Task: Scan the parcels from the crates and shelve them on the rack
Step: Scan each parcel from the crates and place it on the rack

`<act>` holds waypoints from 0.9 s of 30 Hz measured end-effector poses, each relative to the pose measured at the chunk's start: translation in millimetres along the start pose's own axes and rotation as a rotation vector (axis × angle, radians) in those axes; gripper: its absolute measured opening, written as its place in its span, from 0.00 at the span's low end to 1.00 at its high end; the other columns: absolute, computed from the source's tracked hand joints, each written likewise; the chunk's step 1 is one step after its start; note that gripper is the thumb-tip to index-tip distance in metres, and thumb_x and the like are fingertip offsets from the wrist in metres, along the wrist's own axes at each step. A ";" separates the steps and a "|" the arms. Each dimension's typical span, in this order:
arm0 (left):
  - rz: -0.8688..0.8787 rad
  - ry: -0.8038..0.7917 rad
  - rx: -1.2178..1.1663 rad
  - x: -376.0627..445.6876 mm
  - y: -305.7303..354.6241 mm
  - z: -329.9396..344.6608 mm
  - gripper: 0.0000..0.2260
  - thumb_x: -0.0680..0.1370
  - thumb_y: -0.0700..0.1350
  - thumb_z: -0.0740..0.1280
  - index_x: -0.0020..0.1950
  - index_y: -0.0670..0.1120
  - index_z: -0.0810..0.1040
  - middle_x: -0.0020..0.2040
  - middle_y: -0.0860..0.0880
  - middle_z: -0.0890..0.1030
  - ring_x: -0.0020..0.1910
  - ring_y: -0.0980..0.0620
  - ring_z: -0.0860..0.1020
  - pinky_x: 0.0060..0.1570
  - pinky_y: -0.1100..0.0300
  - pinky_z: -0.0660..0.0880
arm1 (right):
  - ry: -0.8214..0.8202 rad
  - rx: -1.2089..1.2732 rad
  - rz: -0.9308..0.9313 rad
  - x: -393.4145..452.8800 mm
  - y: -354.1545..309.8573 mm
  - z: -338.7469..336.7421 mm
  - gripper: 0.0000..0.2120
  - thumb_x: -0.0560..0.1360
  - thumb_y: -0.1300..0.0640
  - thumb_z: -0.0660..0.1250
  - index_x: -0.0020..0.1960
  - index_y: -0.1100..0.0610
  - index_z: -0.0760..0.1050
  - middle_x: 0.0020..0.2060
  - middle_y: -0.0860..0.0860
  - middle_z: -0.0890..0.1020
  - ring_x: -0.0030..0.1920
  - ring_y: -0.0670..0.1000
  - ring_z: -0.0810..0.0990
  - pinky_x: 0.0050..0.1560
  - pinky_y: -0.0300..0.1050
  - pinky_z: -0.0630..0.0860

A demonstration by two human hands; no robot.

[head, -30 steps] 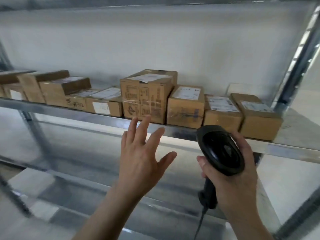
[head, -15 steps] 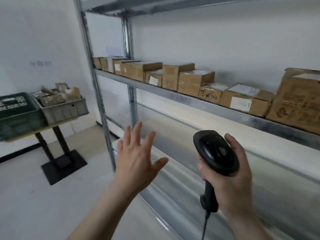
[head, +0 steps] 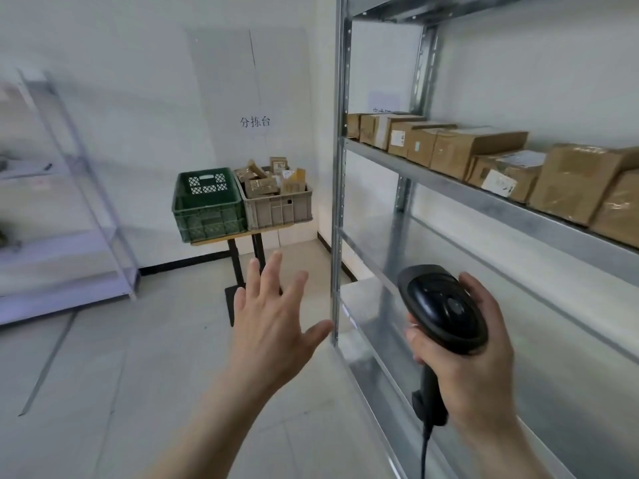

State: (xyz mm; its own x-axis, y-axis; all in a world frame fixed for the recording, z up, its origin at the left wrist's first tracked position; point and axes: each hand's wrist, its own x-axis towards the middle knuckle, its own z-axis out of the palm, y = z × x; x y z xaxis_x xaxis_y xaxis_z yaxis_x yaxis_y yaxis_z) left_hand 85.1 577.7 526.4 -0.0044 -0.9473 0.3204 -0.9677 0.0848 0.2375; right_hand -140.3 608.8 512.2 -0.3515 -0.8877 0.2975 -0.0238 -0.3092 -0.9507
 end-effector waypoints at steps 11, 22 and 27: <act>-0.209 0.005 0.071 93.3 -40.4 7.1 0.36 0.77 0.68 0.63 0.80 0.56 0.57 0.83 0.48 0.42 0.81 0.42 0.39 0.78 0.44 0.51 | -0.240 0.058 0.032 105.8 52.3 92.5 0.39 0.65 0.69 0.80 0.66 0.39 0.73 0.53 0.54 0.86 0.52 0.59 0.85 0.58 0.72 0.78; -0.200 0.000 0.028 216.7 -140.4 56.0 0.37 0.76 0.68 0.63 0.81 0.55 0.58 0.83 0.47 0.44 0.81 0.41 0.40 0.78 0.45 0.51 | -0.215 -0.001 0.110 195.3 108.9 200.5 0.40 0.63 0.56 0.84 0.67 0.31 0.70 0.55 0.52 0.85 0.53 0.56 0.86 0.57 0.71 0.79; -0.151 -0.006 -0.003 303.7 -217.8 71.2 0.36 0.76 0.69 0.64 0.80 0.55 0.59 0.83 0.47 0.45 0.82 0.40 0.41 0.78 0.44 0.51 | -0.165 -0.056 0.100 246.7 122.9 289.7 0.42 0.63 0.59 0.84 0.66 0.29 0.70 0.57 0.51 0.85 0.58 0.55 0.85 0.62 0.71 0.77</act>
State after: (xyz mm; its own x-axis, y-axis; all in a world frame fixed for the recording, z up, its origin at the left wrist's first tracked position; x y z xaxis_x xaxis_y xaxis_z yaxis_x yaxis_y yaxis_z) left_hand 276.5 249.6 506.7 0.1397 -0.9512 0.2752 -0.9567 -0.0580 0.2852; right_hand 41.2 253.0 494.1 -0.1962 -0.9584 0.2073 -0.0498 -0.2014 -0.9782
